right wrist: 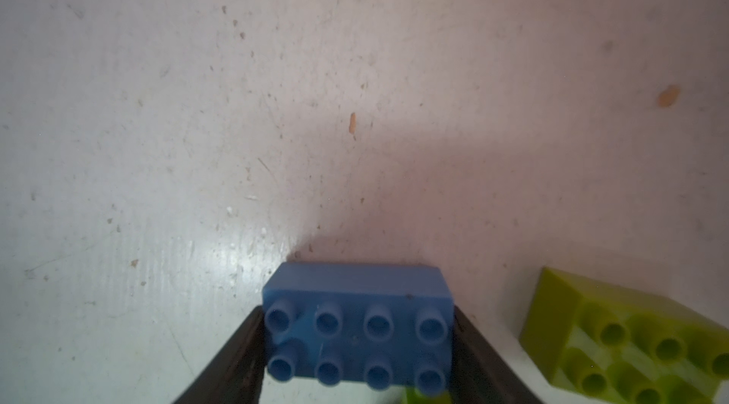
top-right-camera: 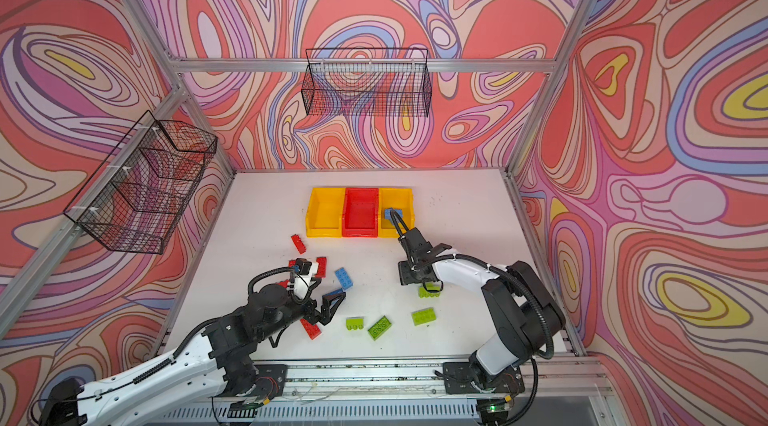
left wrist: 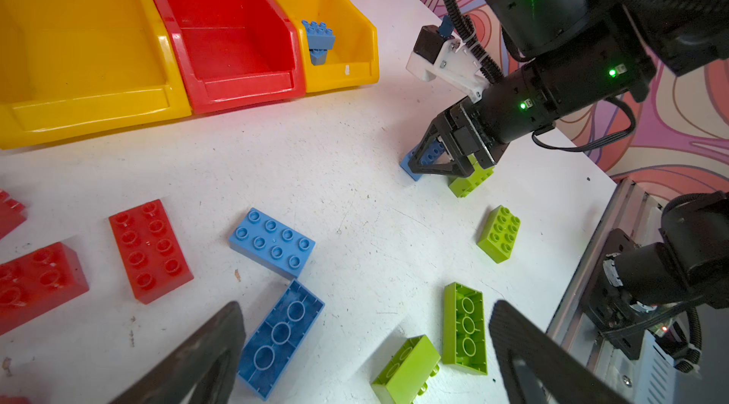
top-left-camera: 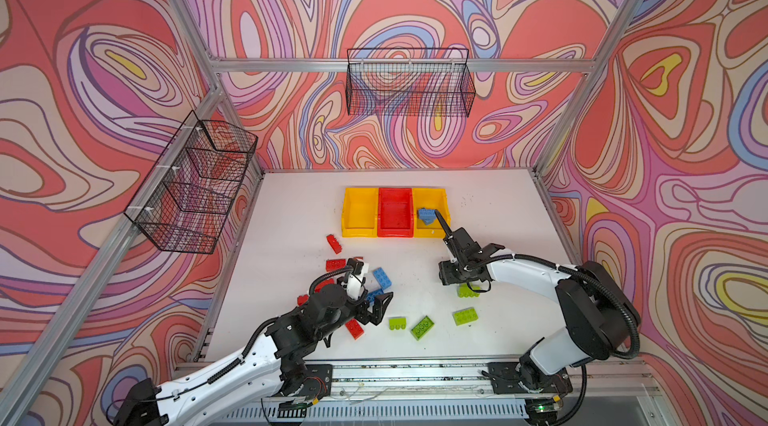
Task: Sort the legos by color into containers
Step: 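Place the blue brick into the yellow bin and release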
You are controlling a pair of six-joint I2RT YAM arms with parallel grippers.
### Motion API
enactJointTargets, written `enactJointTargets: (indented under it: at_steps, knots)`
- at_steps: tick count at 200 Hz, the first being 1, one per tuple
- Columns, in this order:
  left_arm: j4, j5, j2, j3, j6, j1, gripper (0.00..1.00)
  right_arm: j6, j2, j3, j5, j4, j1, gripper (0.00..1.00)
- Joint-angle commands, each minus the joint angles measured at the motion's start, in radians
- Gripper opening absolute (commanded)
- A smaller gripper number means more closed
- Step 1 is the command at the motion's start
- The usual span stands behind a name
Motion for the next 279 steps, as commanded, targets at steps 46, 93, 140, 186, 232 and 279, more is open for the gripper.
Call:
enactJointTargets:
  at_steps: [46, 93, 140, 186, 232, 279]
  knots:
    - [-0.110, -0.069, -0.054, -0.014, -0.021, -0.004, 1.00, -0.047, 0.027, 0.337, 0.165, -0.058, 0.005, 0.54]
    - [-0.143, -0.073, -0.060, -0.007, -0.044, -0.004, 1.00, -0.117, 0.263, 0.640, 0.204, -0.093, -0.023, 0.54]
    - [-0.193, -0.101, -0.113, -0.002, -0.036, -0.004, 1.00, -0.131, 0.413, 0.800, 0.191, -0.088, -0.064, 0.54]
    - [-0.236, -0.132, -0.139, 0.012, -0.024, -0.004, 1.00, -0.150, 0.514, 0.881, 0.144, -0.074, -0.104, 0.56]
    - [-0.235, -0.145, -0.133, 0.015, -0.027, -0.004, 1.00, -0.165, 0.581, 0.956, 0.126, -0.086, -0.118, 0.78]
    - [-0.244, -0.160, -0.113, 0.029, -0.029, -0.004, 1.00, -0.154, 0.516, 0.912, 0.116, -0.086, -0.116, 0.92]
